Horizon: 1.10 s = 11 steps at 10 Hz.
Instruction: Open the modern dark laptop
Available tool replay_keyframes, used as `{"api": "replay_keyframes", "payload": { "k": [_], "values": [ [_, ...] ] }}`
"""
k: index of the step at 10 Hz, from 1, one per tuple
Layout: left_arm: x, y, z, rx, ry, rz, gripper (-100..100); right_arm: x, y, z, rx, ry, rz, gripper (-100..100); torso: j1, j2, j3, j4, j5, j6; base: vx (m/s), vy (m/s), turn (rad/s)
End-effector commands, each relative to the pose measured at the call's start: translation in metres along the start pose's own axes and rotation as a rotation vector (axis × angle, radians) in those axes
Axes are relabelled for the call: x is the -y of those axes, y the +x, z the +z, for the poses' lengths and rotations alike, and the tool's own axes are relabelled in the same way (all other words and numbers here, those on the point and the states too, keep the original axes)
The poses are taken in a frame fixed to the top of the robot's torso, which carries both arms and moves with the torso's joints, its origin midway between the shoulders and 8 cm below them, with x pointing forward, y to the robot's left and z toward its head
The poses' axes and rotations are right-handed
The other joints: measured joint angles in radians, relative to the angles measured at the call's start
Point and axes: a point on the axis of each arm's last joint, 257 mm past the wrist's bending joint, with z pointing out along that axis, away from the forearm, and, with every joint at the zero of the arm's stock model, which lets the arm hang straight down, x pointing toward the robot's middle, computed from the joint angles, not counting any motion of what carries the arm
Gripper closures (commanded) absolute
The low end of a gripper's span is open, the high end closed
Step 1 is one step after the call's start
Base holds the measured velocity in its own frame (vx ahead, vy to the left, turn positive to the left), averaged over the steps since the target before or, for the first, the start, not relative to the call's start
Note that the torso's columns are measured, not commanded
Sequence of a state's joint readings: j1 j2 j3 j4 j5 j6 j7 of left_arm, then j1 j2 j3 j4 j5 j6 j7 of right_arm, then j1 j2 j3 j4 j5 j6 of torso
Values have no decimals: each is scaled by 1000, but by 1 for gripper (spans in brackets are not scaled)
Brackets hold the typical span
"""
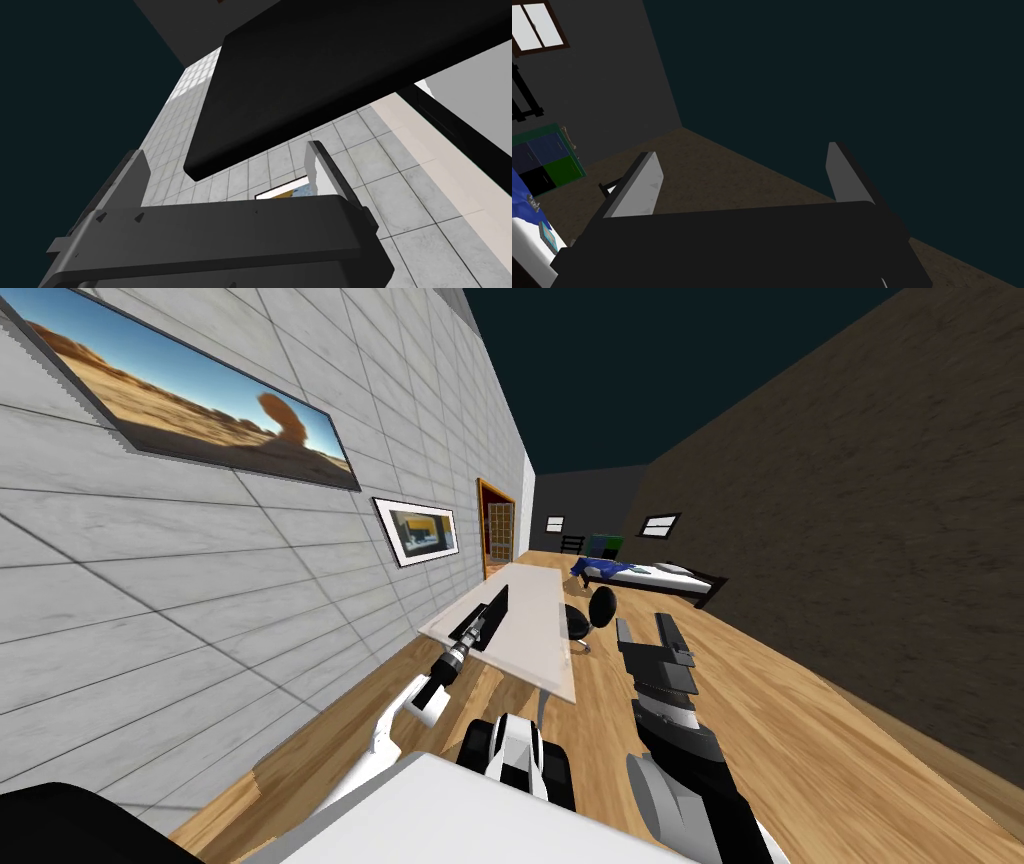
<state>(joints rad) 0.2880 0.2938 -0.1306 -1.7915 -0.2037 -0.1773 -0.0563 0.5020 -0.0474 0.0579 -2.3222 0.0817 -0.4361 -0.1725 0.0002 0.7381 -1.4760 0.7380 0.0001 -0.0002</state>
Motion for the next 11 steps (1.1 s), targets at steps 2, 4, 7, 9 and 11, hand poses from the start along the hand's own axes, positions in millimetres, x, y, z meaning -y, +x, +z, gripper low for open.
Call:
{"api": "replay_keyframes", "payload": {
  "k": [2,4,7,9,11],
  "values": [
    [-1,0,0,-1,-5,2,100,0,0,0,0,0,0,0,-2,1,1,0,-1,0,2,3,1],
    [-1,7,4,9,-9,-116,100,0,0,0,0,0,0,0,4,0,0,0,1,0,-4,107,-12],
    [0,17,8,20,-15,-274,100,0,0,0,0,0,0,0,0,-1,-1,0,0,0,18,135,-9],
    [1,23,11,26,-17,-353,100,0,0,0,0,0,0,0,1,1,0,0,0,0,-1,163,-13],
    [2,13,10,17,-17,-250,-100,0,0,0,0,0,0,0,-6,0,0,0,-2,0,-7,-1,-5]
  ]
}}
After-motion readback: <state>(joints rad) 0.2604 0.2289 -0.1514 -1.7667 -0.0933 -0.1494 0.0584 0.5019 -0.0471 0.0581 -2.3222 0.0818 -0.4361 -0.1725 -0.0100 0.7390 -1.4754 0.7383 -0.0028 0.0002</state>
